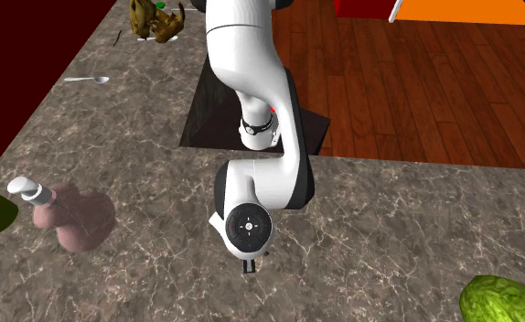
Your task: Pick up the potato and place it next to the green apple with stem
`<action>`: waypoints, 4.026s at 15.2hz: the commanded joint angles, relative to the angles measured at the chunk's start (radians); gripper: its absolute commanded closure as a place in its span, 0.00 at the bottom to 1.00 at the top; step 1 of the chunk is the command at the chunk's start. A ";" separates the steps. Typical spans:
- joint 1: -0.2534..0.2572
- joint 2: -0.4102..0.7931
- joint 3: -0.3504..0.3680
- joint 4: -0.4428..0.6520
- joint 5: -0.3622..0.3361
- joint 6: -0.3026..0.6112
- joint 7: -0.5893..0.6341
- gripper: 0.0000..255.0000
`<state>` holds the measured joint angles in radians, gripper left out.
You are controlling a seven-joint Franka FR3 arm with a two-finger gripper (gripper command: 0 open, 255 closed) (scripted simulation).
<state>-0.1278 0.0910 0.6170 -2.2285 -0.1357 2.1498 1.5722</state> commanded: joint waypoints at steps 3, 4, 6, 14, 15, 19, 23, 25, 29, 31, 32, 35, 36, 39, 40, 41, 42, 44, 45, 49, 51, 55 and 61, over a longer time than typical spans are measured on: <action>0.000 0.000 0.000 0.000 0.000 0.000 0.000 1.00; 0.000 0.000 0.000 0.000 0.000 0.000 0.000 1.00; 0.000 0.000 0.000 0.000 0.000 0.000 0.000 1.00; -0.005 -0.056 0.004 0.031 0.042 -0.074 -0.034 1.00; -0.006 -0.064 0.004 0.037 0.049 -0.087 -0.039 1.00; -0.008 -0.096 0.003 0.064 0.070 -0.138 -0.058 1.00; -0.009 -0.124 0.000 0.094 0.088 -0.189 -0.074 1.00; -0.010 -0.136 -0.001 0.110 0.096 -0.215 -0.081 1.00; -0.011 -0.157 -0.004 0.145 0.109 -0.268 -0.094 1.00; -0.011 -0.167 -0.006 0.164 0.114 -0.294 -0.099 1.00; -0.012 -0.171 -0.007 0.173 0.116 -0.307 -0.102 1.00; -0.012 -0.182 -0.009 0.204 0.122 -0.346 -0.108 1.00; -0.013 -0.185 -0.010 0.215 0.124 -0.360 -0.110 1.00; -0.014 -0.193 -0.012 0.248 0.128 -0.399 -0.116 1.00; -0.014 -0.195 -0.013 0.259 0.129 -0.412 -0.117 1.00; -0.014 -0.197 -0.014 0.271 0.129 -0.426 -0.119 1.00; -0.014 -0.198 -0.014 0.279 0.130 -0.434 -0.120 1.00; -0.036 -0.227 -0.046 0.249 0.135 -0.427 -0.176 1.00; -0.046 -0.239 -0.062 0.236 0.136 -0.423 -0.203 1.00; -0.087 -0.276 -0.124 0.194 0.130 -0.409 -0.308 1.00; -0.108 -0.286 -0.155 0.180 0.123 -0.402 -0.358 1.00; -0.149 -0.294 -0.215 0.165 0.103 -0.389 -0.453 1.00; -0.214 -0.272 -0.299 0.176 0.064 -0.368 -0.587 1.00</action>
<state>-0.3297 -0.1853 0.3327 -2.0558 -0.0649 1.7785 1.0108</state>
